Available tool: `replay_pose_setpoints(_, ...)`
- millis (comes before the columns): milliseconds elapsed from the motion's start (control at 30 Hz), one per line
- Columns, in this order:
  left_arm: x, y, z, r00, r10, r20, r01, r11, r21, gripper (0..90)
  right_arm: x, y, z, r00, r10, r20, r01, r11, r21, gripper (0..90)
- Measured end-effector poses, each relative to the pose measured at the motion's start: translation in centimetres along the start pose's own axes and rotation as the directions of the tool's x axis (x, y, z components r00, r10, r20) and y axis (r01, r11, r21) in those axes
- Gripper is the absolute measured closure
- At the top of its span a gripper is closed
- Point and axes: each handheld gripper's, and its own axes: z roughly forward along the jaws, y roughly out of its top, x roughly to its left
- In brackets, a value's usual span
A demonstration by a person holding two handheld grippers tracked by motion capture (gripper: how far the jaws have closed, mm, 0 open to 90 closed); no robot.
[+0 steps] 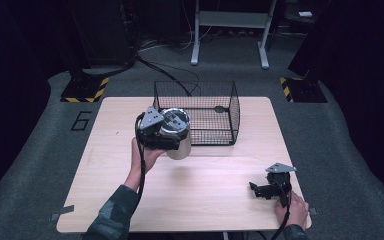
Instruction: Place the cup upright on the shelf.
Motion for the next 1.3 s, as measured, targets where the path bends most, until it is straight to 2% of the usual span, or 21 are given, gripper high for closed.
replay_pose_setpoints(167,0.4,1.0,0.3,0.9998,0.019,-0.006,-0.019,0.9998,0.007,4.1,0.0,0.0,0.0,1.0000,-0.001,0.000,0.001,1.0000,0.001,0.0)
replay_pose_setpoints(500,1.1,3.2,0.9,0.9996,0.026,-0.011,-0.026,0.9997,0.000,4.2,0.0,0.0,0.0,1.0000,-0.001,0.000,0.001,1.0000,0.001,0.0)
replay_pose_setpoints(833,1.6,4.5,1.6,0.9989,0.042,-0.023,-0.042,0.9991,0.003,4.1,0.0,0.0,0.0,1.0000,0.000,0.000,0.000,1.0000,0.000,0.0)
replay_pose_setpoints(1067,2.2,5.2,2.5,0.9989,0.029,-0.037,-0.029,0.9996,-0.005,4.1,0.0,0.0,0.0,1.0000,-0.001,0.000,0.001,1.0000,-0.001,0.0)
replay_pose_setpoints(1300,2.8,5.7,3.4,0.9982,0.025,-0.055,-0.025,0.9997,0.009,4.1,0.0,0.0,0.0,1.0000,-0.001,0.000,0.001,1.0000,-0.001,0.0)
